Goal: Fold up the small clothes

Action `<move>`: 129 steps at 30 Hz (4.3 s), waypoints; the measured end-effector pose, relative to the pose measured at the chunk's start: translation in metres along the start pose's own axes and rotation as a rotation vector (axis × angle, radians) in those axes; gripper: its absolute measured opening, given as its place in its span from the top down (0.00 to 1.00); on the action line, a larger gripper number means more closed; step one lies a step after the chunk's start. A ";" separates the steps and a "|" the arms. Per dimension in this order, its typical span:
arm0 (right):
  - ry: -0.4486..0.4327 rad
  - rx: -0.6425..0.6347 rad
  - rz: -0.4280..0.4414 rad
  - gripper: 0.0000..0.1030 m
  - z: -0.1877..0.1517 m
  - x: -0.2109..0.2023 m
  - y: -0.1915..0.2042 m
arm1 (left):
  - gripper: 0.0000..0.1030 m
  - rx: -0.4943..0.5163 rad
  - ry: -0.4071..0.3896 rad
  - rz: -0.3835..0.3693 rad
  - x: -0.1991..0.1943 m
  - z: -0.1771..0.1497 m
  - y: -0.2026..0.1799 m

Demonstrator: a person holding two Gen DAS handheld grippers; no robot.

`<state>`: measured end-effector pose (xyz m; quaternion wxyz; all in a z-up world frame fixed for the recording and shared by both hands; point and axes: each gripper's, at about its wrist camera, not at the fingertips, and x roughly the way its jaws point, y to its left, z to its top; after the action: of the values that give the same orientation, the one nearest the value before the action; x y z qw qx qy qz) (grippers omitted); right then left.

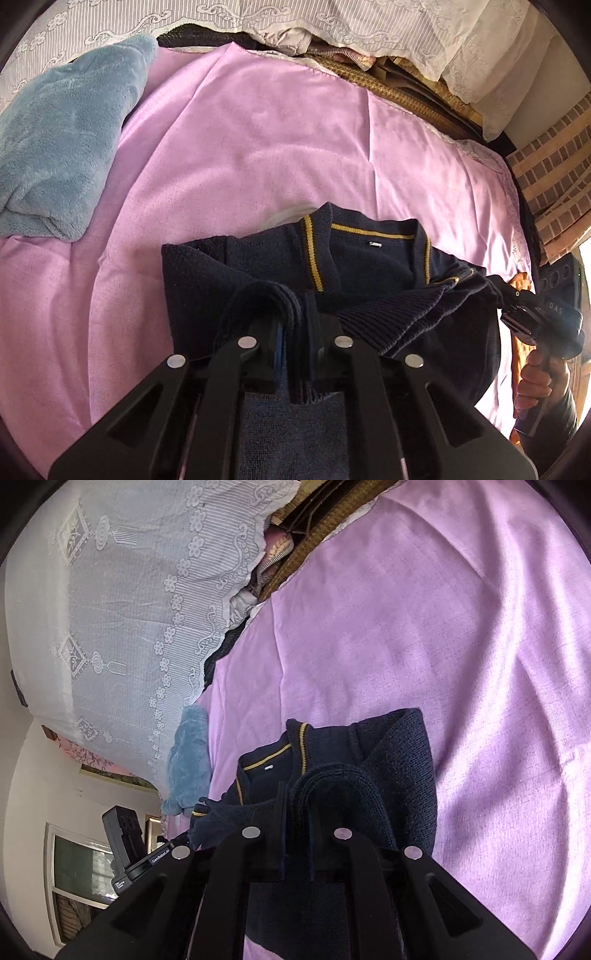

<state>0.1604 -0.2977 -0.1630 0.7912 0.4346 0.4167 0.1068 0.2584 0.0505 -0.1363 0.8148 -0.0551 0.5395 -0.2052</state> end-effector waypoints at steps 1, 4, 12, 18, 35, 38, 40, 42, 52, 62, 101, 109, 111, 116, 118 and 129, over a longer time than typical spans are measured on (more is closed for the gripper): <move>0.003 -0.002 -0.022 0.87 0.001 0.003 -0.001 | 0.87 -0.002 0.006 0.001 0.002 0.001 0.001; -0.004 0.003 -0.047 0.66 0.005 0.006 -0.004 | 0.85 -0.017 0.033 -0.017 0.006 0.005 0.004; -0.098 -0.045 -0.085 0.56 0.014 -0.032 0.010 | 0.75 -0.104 0.045 -0.092 -0.015 0.009 0.020; -0.111 -0.177 -0.162 0.56 0.002 -0.040 0.035 | 0.72 -0.068 0.038 -0.079 -0.031 0.012 0.012; 0.011 -0.425 -0.392 0.55 0.017 0.040 0.035 | 0.06 -0.134 -0.021 -0.013 -0.038 0.036 0.017; 0.002 -0.444 -0.389 0.90 0.014 0.039 0.038 | 0.06 -0.160 -0.041 0.027 -0.045 0.043 0.026; -0.026 -0.434 -0.386 0.90 0.013 0.031 0.038 | 0.07 -0.119 -0.058 0.076 -0.049 0.040 0.023; -0.022 -0.418 -0.395 0.90 0.015 0.028 0.034 | 0.08 -0.058 -0.090 0.099 -0.054 0.033 0.013; -0.136 -0.391 -0.368 0.85 0.017 0.009 0.057 | 0.25 0.262 -0.093 0.133 -0.019 0.018 -0.061; -0.030 -0.431 -0.367 0.86 0.006 0.040 0.064 | 0.43 -0.001 0.081 0.184 0.045 0.034 0.016; 0.105 -0.553 -0.470 0.64 -0.131 0.009 0.075 | 0.08 0.041 0.042 0.339 -0.020 -0.102 0.013; 0.115 -0.529 -0.449 0.68 -0.137 -0.003 0.056 | 0.10 0.009 0.010 0.346 -0.037 -0.113 0.017; 0.092 -0.530 -0.444 0.66 -0.138 -0.007 0.067 | 0.13 0.033 -0.020 0.344 -0.051 -0.110 0.007; 0.089 -0.612 -0.362 0.62 -0.145 0.009 0.107 | 0.13 0.125 -0.069 0.273 -0.059 -0.090 -0.031; 0.111 -0.640 -0.356 0.61 -0.149 0.024 0.117 | 0.13 0.154 -0.045 0.264 -0.044 -0.086 -0.047; 0.175 -0.532 -0.308 0.54 -0.150 0.038 0.093 | 0.08 0.169 -0.011 0.288 -0.021 -0.098 -0.049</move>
<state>0.0893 -0.1318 -0.1534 0.8452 0.1335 0.5015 0.1280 0.1498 0.0274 -0.1436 0.8405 0.0903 0.5180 -0.1305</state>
